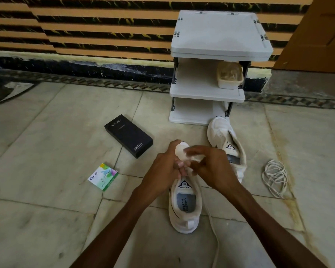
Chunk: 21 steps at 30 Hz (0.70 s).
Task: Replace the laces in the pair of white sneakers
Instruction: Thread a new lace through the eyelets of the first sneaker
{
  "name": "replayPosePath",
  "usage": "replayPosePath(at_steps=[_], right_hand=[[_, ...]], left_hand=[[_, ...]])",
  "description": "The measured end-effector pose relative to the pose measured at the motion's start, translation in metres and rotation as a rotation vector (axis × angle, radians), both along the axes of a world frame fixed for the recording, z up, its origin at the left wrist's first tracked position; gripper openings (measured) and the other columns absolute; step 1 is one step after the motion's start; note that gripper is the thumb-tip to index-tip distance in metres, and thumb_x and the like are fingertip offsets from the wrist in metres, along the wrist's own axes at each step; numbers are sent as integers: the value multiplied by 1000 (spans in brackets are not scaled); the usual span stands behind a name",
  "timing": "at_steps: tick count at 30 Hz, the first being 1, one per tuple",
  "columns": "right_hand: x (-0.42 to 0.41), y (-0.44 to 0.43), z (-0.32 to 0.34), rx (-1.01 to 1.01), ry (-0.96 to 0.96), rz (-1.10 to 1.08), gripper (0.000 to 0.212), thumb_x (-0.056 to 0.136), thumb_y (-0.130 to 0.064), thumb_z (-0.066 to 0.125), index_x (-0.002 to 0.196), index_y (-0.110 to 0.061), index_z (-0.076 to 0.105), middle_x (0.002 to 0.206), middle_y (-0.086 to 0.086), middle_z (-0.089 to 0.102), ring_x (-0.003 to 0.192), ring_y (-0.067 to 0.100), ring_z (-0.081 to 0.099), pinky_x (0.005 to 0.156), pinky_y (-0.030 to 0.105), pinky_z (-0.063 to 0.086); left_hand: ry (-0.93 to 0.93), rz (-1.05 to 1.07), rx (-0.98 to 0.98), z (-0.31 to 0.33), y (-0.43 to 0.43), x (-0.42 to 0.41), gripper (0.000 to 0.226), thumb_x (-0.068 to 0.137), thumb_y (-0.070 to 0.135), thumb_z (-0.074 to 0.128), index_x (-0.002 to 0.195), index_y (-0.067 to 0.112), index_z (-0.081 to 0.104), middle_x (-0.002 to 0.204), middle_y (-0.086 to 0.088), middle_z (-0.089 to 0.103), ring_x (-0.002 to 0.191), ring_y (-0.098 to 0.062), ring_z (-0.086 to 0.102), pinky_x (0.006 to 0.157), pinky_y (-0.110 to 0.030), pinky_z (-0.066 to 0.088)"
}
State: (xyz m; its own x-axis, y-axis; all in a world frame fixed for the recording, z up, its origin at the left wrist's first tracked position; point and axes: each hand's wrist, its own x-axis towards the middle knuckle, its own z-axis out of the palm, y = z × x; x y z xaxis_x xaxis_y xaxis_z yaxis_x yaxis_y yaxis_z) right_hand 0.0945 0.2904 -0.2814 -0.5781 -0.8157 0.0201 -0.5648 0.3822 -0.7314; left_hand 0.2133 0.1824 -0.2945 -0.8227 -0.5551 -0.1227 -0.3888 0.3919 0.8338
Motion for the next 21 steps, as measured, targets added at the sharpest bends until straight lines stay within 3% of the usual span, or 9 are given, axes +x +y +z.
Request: replayPosePath(at_steps=[2,4,6,10,12,15,18,21], right_hand=[[2,-2,-3,-28,-53,82,13,86,-11,71,91,-21,77,85,-6,75,64,2,66,66,20,53],[3,-5,-6,-31,-46,98,13,86,-11,71,83,-21,79,73,-7,73,58,3,63,61,20,52],[5,-7,-8,-11,-47,131,9,86,-14,71,85,-19,79,76,-5,74,63,7,65,65,23,53],[9,-10,-16,36,37,130,6,83,-15,70,84,-15,75,75,-2,73,65,8,64,66,23,52],[9,-8,-20,48,28,63,3,78,-13,71,80,-14,73,68,-2,70,61,7,62,64,25,52],[6,-5,-28,67,34,15,6,76,-12,71,81,-15,74,67,-3,69,59,5,61,62,20,51],[7,-2,-32,87,73,52,8,78,-12,70,82,-14,76,72,-3,72,60,6,63,60,15,49],[12,-1,-34,116,140,104,7,80,-15,68,76,-17,74,70,-4,71,62,8,62,61,21,49]], left_hand=[[-13,24,5,-1,-2,0,57,97,11,54,147,22,29,92,-10,70,77,-17,68,84,-33,57],[7,16,36,-1,-4,4,52,98,10,52,144,22,32,83,-6,72,71,-14,69,78,-25,56],[21,17,85,-1,-5,8,47,99,11,50,142,23,33,78,-2,71,68,-10,69,69,-19,54],[-42,93,34,-11,-7,13,27,102,24,48,128,23,44,88,0,70,77,-11,68,75,-27,57],[-141,71,-109,-15,-7,18,13,97,32,55,108,24,57,90,8,68,80,-8,64,68,-14,48],[-232,35,-178,-22,1,22,21,80,43,74,89,26,65,80,15,63,76,-4,61,60,-5,37],[-226,119,-147,-30,7,20,22,78,42,76,87,22,71,80,11,68,75,-4,64,60,-3,38],[-225,204,69,-33,-2,20,14,82,24,75,94,18,73,82,9,67,72,-2,63,69,-13,51]])
